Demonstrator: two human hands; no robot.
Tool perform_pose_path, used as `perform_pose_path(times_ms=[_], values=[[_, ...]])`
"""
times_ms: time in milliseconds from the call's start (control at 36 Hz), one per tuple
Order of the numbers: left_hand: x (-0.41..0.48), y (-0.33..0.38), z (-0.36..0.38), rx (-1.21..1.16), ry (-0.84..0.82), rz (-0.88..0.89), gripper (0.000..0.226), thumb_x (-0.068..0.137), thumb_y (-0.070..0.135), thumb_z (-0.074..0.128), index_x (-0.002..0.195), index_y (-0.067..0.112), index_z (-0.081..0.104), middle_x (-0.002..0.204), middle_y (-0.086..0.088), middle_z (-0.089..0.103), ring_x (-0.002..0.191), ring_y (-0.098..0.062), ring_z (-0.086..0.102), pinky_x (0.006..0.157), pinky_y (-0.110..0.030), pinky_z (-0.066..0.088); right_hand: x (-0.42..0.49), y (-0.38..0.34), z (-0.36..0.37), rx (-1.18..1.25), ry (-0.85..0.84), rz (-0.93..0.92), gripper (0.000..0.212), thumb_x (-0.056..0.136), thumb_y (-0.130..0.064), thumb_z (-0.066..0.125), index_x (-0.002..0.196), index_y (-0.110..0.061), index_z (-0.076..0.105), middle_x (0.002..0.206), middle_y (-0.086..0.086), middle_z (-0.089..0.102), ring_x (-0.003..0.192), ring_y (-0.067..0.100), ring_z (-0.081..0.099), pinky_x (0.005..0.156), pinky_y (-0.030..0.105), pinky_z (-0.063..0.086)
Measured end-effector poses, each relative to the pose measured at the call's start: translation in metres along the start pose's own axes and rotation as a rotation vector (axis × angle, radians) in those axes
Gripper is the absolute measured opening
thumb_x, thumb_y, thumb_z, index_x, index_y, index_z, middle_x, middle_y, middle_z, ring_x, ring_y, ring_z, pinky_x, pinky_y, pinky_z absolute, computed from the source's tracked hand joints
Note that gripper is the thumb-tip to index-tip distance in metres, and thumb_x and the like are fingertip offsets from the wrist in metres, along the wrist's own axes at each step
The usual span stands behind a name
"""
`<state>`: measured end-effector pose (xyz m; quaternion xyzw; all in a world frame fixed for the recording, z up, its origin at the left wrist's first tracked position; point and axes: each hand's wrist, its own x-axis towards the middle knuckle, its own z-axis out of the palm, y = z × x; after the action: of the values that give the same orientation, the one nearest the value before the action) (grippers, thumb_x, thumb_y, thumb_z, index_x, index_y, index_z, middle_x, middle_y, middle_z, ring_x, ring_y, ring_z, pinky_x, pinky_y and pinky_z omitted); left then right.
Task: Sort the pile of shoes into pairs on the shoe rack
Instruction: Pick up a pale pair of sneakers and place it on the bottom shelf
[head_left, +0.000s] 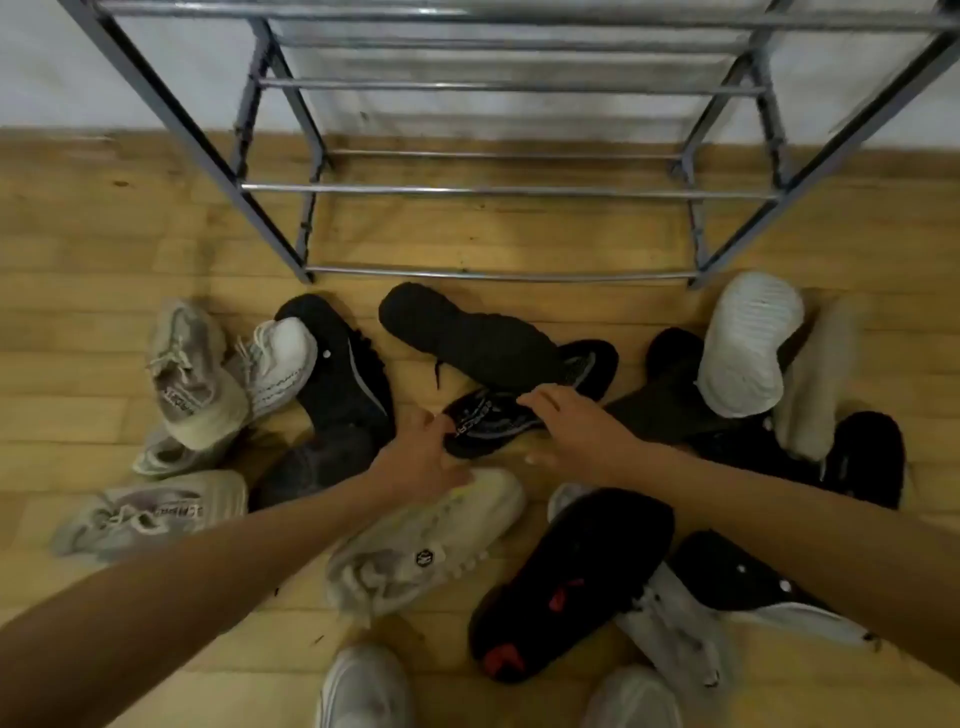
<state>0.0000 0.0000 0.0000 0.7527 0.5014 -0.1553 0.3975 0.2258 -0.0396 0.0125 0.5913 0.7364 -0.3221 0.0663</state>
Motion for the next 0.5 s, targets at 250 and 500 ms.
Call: perform_pose_path(times_ms=[250, 500], values=[[-0.029, -0.023, 0.056, 0.238, -0.117, -0.196, 0.099, 0.079, 0.049, 0.069, 0.146, 0.005, 0.010, 0.147, -0.016, 0.025, 0.135, -0.036, 0.032, 0.108, -0.045, 0.031, -0.005, -0.013, 0.057, -0.208, -0.123, -0.067, 0.063, 0.091, -0.042, 0.056, 0.142, -0.013, 0.031, 0.156, 0.015, 0.006, 0.146, 0.034, 0.002, 0.114, 0.050, 0.018], [-0.035, -0.030, 0.049, 0.094, 0.020, -0.165, 0.063, 0.074, 0.035, 0.076, 0.123, 0.008, 0.047, 0.125, -0.014, 0.047, 0.110, -0.031, 0.050, 0.090, -0.037, 0.044, -0.014, -0.036, 0.074, -0.109, -0.034, 0.107, 0.053, 0.091, -0.031, 0.054, 0.137, -0.010, 0.037, 0.158, 0.012, -0.002, 0.147, 0.031, -0.005, 0.116, 0.048, 0.013]])
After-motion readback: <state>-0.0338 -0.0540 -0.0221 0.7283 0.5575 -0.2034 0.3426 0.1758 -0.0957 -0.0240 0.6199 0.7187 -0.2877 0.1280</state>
